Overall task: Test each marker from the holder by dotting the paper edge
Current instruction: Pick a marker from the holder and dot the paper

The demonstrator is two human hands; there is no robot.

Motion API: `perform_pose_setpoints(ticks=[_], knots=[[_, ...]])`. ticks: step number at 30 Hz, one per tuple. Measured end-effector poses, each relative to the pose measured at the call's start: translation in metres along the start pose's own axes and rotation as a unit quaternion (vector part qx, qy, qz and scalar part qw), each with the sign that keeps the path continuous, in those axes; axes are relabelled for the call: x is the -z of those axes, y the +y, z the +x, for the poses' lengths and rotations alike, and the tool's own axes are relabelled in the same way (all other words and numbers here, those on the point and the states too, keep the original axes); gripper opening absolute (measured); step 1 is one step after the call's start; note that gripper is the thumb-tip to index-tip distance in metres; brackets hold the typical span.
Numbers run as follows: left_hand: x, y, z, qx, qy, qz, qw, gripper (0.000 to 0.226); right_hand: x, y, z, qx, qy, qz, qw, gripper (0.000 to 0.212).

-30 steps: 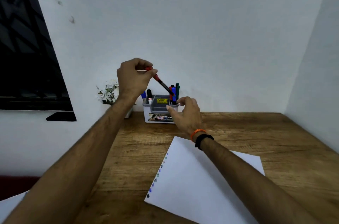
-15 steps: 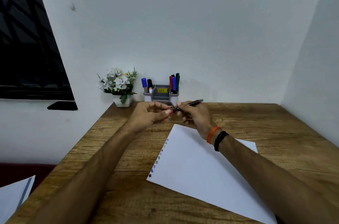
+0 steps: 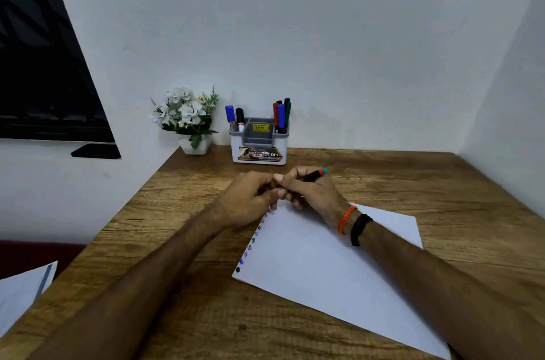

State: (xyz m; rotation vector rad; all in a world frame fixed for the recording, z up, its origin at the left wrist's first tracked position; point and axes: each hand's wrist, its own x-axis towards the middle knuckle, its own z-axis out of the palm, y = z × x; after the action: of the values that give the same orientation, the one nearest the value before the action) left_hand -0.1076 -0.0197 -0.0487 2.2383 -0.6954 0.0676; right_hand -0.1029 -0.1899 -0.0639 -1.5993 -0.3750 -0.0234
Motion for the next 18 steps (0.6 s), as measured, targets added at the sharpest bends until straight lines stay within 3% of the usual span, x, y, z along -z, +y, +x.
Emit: perform_pose_setpoints(ticks=[10,15,18], knots=[[-0.003,-0.001,-0.001,-0.059,0.014,-0.009,0.998,0.021,0.006,-0.002,0.004,-0.026,-0.05,0.087,0.995,0.03],[-0.003,0.003,0.0,-0.049,0.004,-0.022,0.999,0.018,0.007,-0.002,0.004,-0.024,-0.058,0.109,0.992,0.029],[-0.001,-0.002,0.0,-0.049,0.006,-0.018,0.999,0.033,0.01,-0.004,0.004,-0.016,-0.06,0.116,0.991,0.031]])
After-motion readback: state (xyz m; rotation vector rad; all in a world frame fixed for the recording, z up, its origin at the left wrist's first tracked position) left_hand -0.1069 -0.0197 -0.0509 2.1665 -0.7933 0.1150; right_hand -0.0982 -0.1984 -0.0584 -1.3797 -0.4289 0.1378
